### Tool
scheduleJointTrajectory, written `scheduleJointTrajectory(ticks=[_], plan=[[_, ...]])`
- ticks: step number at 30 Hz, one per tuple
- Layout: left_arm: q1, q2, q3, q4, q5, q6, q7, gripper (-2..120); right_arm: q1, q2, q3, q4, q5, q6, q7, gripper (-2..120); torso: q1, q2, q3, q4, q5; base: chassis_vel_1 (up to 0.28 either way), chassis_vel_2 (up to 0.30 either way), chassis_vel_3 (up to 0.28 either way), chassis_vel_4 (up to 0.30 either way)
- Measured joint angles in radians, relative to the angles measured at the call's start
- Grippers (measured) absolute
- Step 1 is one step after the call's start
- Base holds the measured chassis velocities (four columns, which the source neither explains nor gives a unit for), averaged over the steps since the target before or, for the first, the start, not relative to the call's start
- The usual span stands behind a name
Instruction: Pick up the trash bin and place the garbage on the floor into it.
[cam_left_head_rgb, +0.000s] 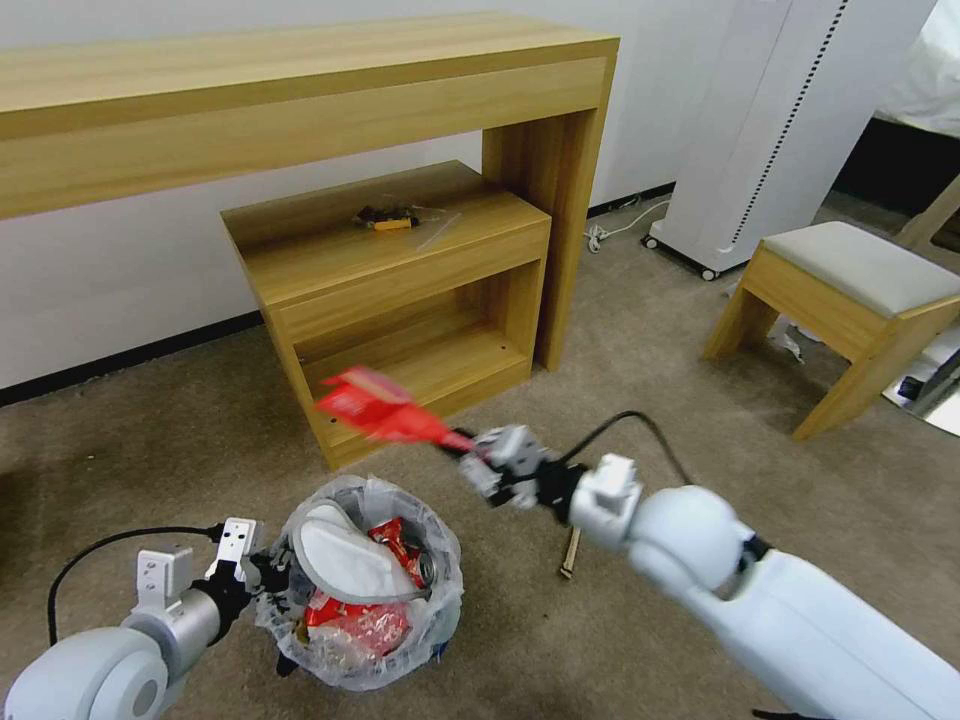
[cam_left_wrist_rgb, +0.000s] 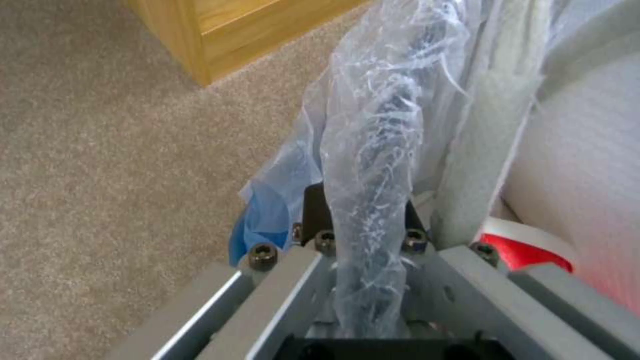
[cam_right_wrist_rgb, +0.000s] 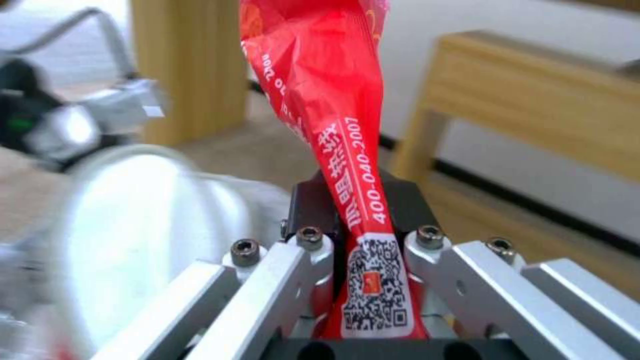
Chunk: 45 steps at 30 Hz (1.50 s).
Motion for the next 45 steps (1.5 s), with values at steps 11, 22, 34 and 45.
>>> scheduleJointTrajectory(ticks=[11,22,34,45], plan=[[-0.003,0.006,0.003,-0.002,-0.012,0.0,-0.008,0,0.036,0.062,-0.174,-0.047,0.02,-0.044,0.059,7,0.0,0.0,0.0,-0.0001,0.0001,0.0,0.0,0.0,0.0],[-0.003,0.013,0.0,-0.008,-0.014,0.0,-0.008,0,-0.016,0.05,-0.175,-0.069,0.004,-0.041,0.071,35,0.0,0.0,0.0,-0.0001,0.0001,0.0,0.0,0.0,0.0],[-0.005,0.012,0.002,-0.003,-0.011,0.0,-0.007,0,-0.046,0.03,-0.139,-0.009,-0.002,-0.027,0.091,77,0.0,0.0,0.0,-0.0001,0.0002,0.0,0.0,0.0,0.0],[-0.003,0.003,-0.004,0.001,-0.005,0.0,-0.005,0,-0.123,0.012,-0.053,0.034,-0.011,-0.034,0.135,100,0.0,0.0,0.0,-0.0001,0.0002,0.0,0.0,0.0,0.0]])
